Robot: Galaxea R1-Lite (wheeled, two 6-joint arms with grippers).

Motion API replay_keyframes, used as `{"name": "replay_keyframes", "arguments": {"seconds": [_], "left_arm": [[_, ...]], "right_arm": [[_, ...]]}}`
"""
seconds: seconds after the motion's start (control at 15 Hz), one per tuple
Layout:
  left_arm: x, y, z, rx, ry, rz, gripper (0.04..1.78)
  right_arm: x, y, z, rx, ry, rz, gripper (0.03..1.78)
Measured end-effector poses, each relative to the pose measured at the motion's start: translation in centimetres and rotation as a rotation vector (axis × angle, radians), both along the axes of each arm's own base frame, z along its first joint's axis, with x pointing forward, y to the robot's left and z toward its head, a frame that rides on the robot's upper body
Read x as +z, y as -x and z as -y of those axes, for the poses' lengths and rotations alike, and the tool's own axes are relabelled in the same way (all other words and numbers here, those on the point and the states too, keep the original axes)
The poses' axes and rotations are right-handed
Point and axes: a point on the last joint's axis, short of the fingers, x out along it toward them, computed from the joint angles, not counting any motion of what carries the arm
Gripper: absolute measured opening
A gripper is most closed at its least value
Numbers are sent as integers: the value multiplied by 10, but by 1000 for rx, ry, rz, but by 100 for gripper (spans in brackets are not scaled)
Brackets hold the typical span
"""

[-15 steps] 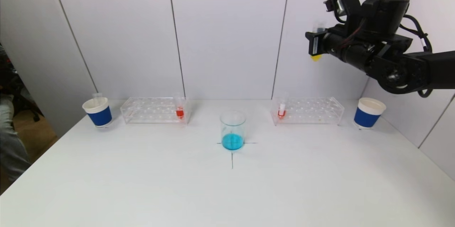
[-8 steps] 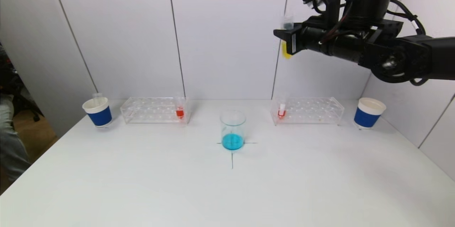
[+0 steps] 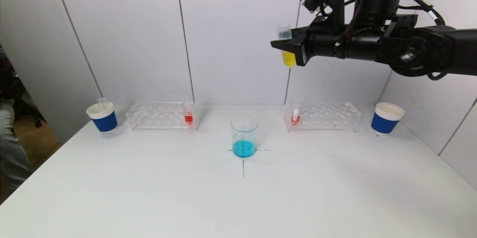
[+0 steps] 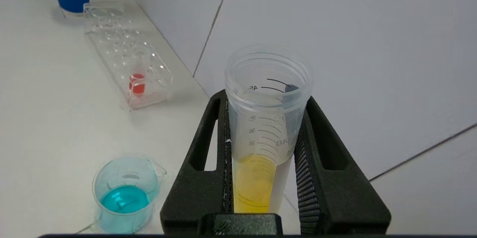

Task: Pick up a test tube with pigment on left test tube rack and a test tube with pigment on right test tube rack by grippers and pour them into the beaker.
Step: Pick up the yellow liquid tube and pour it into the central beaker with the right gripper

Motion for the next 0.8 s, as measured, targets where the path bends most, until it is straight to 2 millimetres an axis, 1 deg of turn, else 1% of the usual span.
{"name": "replay_keyframes", "arguments": {"seconds": [0.27,0.47,0.67,0.8], "left_arm": [[0,0,0,0,1,0,176],[0,0,0,1,0,0,176],[0,0,0,0,0,0,176],[0,0,0,0,0,0,176]], "right_arm": [[-18,-8,-6,147,139,72,53],[-24,-15,-13,196,203,133,53],[-35,-21,-23,241,263,192,53],[-42,-21,-32,271,298,220,53]]}}
